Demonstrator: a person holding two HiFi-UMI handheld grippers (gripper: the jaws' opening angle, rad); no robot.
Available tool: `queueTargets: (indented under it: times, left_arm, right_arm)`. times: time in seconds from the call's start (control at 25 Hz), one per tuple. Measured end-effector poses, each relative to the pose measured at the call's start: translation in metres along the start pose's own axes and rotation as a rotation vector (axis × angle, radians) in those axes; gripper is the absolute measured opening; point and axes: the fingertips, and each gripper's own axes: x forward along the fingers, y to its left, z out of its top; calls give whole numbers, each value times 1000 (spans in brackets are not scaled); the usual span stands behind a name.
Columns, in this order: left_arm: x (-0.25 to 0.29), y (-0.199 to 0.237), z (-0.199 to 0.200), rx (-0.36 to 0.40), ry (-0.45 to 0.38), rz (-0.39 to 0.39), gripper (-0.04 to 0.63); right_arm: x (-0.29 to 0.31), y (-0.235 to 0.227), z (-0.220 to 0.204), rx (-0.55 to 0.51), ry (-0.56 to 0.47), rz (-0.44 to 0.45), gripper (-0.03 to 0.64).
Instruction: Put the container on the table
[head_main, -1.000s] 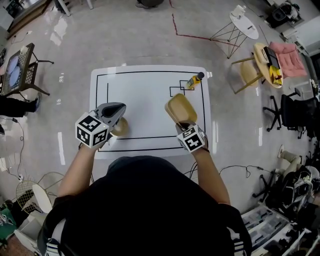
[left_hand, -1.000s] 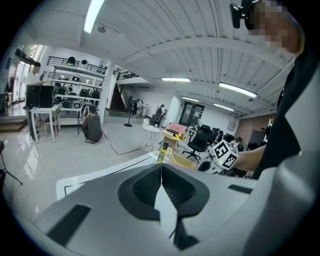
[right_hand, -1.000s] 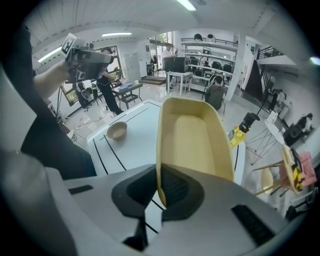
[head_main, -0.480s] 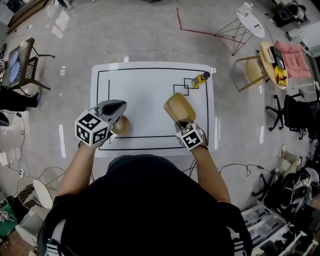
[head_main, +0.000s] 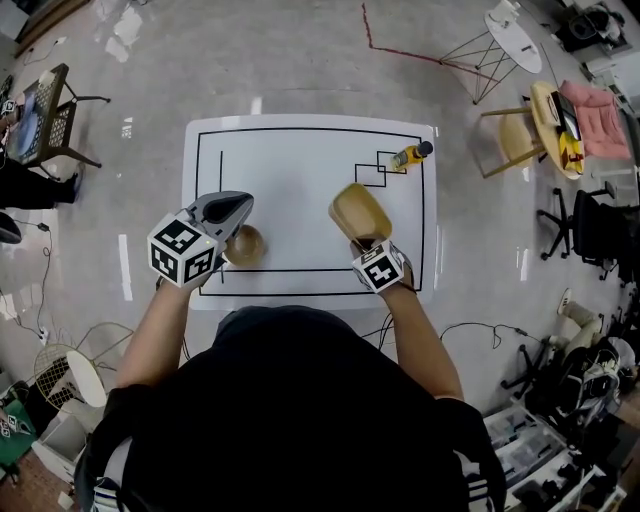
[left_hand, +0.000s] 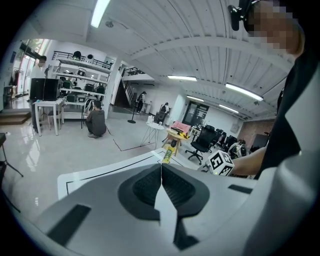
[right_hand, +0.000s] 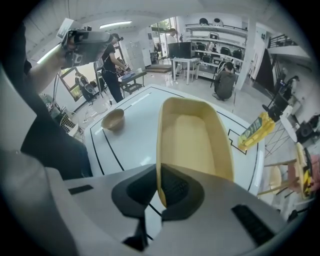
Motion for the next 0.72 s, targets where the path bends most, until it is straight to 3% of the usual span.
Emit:
queueTargets:
  times: [0.72]
  left_arm:
    - [7, 27, -25, -46, 33, 10, 8]
  right_arm:
    - [45, 5, 2, -6, 60, 46, 9]
